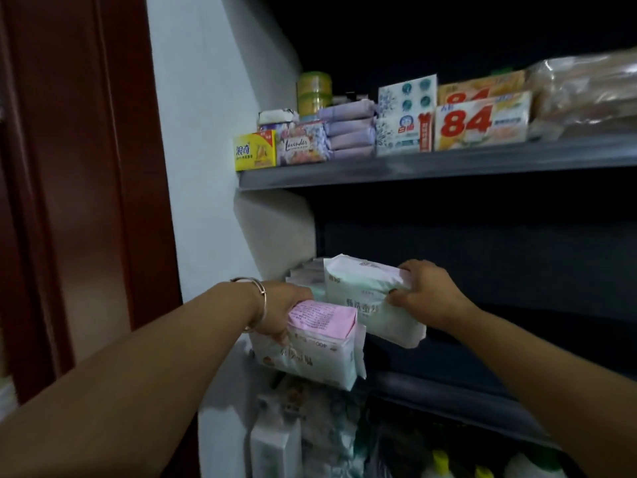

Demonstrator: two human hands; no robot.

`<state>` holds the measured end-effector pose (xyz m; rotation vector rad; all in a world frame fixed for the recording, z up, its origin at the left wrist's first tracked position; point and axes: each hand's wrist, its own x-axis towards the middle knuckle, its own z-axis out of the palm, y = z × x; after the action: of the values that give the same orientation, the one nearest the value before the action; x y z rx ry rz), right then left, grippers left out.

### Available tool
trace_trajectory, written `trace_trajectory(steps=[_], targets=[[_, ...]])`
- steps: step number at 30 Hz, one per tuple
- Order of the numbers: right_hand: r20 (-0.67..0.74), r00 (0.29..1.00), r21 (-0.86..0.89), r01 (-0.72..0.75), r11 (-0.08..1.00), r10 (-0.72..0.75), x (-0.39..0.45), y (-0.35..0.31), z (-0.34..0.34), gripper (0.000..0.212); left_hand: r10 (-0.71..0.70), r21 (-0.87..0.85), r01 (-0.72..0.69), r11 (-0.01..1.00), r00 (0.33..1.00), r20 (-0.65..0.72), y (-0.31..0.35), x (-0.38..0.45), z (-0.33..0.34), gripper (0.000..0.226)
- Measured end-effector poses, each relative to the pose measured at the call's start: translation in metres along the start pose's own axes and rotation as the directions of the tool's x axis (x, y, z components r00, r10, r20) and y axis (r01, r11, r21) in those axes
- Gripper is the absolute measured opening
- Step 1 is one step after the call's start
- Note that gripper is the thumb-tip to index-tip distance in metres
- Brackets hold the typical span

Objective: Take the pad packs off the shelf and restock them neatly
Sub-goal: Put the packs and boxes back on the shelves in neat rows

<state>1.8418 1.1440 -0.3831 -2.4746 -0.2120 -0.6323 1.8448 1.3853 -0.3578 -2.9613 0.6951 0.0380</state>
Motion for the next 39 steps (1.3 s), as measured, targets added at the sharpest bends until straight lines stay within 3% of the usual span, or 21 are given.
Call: trace_trajectory(steps=[7, 11, 16, 23, 29, 39], targets=[[-0.161, 0.987, -0.036, 0.010, 0.999, -0.016, 0.077, 0.002, 0.031, 0.045, 0.021, -0.033, -0.021, 0.999, 1.000, 0.000, -0.028, 0.048, -0.009, 0.061], [-0.173, 0.984, -0.091, 0.018, 0.996, -0.033, 0.120, 0.002, 0.046, 0.033, 0.022, -0.054, -0.024, 0.998, 0.999, -0.029, -0.048, 0.072, -0.025, 0.055], [-0.172, 0.985, -0.089, -0.033, 0.995, 0.018, 0.164, 0.011, 0.057, 0.039, 0.026, -0.040, -0.029, 0.999, 0.997, -0.069, -0.072, 0.104, -0.045, 0.059], [-0.235, 0.972, -0.120, 0.001, 0.993, -0.029, 0.215, 0.037, 0.075, 0.038, 0.036, 0.013, -0.035, 0.999, 0.993, -0.109, -0.098, 0.156, -0.064, 0.067], [-0.189, 0.980, -0.174, 0.031, 0.984, -0.064, 0.256, 0.050, 0.106, 0.042, 0.052, -0.012, -0.054, 0.998, 0.993, -0.105, -0.107, 0.204, -0.060, 0.063], [-0.127, 0.985, -0.123, 0.102, 0.987, -0.117, 0.292, 0.071, 0.147, 0.038, 0.070, -0.088, -0.078, 0.993, 0.994, -0.090, -0.114, 0.241, -0.039, 0.085]])
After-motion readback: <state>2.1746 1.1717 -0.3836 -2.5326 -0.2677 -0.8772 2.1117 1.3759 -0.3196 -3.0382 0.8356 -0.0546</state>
